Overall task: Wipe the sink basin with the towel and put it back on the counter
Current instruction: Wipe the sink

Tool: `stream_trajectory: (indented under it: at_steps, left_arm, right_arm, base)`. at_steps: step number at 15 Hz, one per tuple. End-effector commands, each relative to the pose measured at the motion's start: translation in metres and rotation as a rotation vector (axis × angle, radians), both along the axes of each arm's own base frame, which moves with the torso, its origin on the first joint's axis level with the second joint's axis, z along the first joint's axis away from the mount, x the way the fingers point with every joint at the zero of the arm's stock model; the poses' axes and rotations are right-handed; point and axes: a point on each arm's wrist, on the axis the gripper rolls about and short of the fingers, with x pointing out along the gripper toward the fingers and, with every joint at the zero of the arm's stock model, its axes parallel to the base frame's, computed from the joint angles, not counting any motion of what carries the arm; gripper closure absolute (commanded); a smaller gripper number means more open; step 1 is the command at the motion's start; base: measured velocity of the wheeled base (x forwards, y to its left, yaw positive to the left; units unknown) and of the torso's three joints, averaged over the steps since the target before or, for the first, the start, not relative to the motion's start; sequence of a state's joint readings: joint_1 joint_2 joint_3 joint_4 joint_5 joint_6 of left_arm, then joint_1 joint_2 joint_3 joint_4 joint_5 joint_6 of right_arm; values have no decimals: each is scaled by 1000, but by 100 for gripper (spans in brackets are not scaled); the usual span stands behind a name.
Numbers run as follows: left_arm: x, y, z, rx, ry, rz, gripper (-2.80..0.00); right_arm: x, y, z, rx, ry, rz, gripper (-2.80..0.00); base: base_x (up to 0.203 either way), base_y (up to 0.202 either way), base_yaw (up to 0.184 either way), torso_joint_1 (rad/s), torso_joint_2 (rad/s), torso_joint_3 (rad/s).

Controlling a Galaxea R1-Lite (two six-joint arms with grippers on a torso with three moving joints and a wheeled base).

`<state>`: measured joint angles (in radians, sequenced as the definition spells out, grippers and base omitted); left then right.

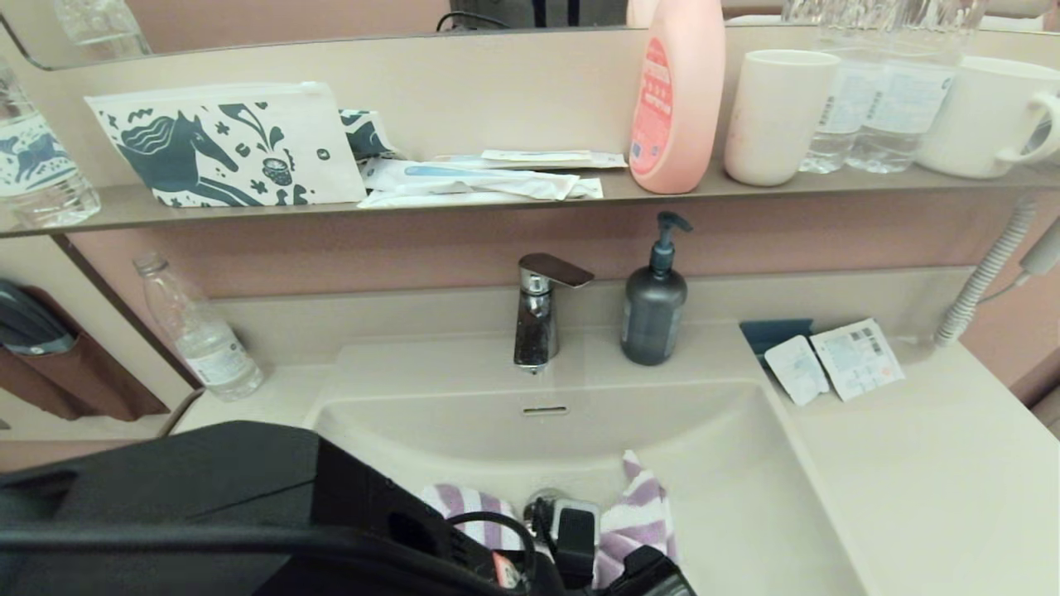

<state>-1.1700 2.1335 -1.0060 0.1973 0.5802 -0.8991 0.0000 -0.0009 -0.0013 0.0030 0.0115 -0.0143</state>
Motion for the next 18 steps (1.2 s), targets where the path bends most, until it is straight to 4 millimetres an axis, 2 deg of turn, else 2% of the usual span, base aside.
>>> stream_trajectory:
  at_steps: [1, 3, 5, 7, 10, 12, 14, 16, 18]
  left_arm:
    - [-9, 31, -6, 65, 40, 21, 0]
    - [-4, 51, -15, 93, 63, 53, 0]
    - [12, 66, -23, 94, 45, 31, 0]
    - [40, 79, -28, 87, 1, 23, 0]
    - [93, 100, -35, 106, -85, 25, 0]
    - [119, 99, -34, 94, -154, 20, 0]
    - [135, 91, -31, 72, -191, 27, 0]
    - [146, 77, -27, 37, -233, 23, 0]
    - [139, 50, -19, -12, -272, -20, 0]
  right_arm:
    - [0, 0, 0, -1, 1, 1, 0]
    - [0, 0, 0, -1, 1, 1, 0]
    - [0, 0, 0, 0, 1, 1, 0]
    - [0, 0, 0, 0, 1, 1, 0]
    - [0, 0, 0, -1, 1, 1, 0]
    - [0, 0, 0, -1, 1, 1, 0]
    - [0, 0, 0, -1, 2, 1, 0]
    - [0, 0, 0, -1, 1, 1, 0]
    - [0, 0, 0, -1, 1, 1, 0]
  base:
    - [0, 0, 0, 0, 0, 0]
    - [0, 0, 0, 0, 0, 0]
    - [0, 0, 0, 0, 0, 0]
    - [0, 0, 0, 0, 0, 0]
    - [0, 0, 0, 0, 0, 0]
    - [0, 0, 0, 0, 0, 0]
    - [0, 0, 0, 0, 0, 0]
    - [0, 0, 0, 0, 0, 0]
    - [0, 0, 0, 0, 0, 0]
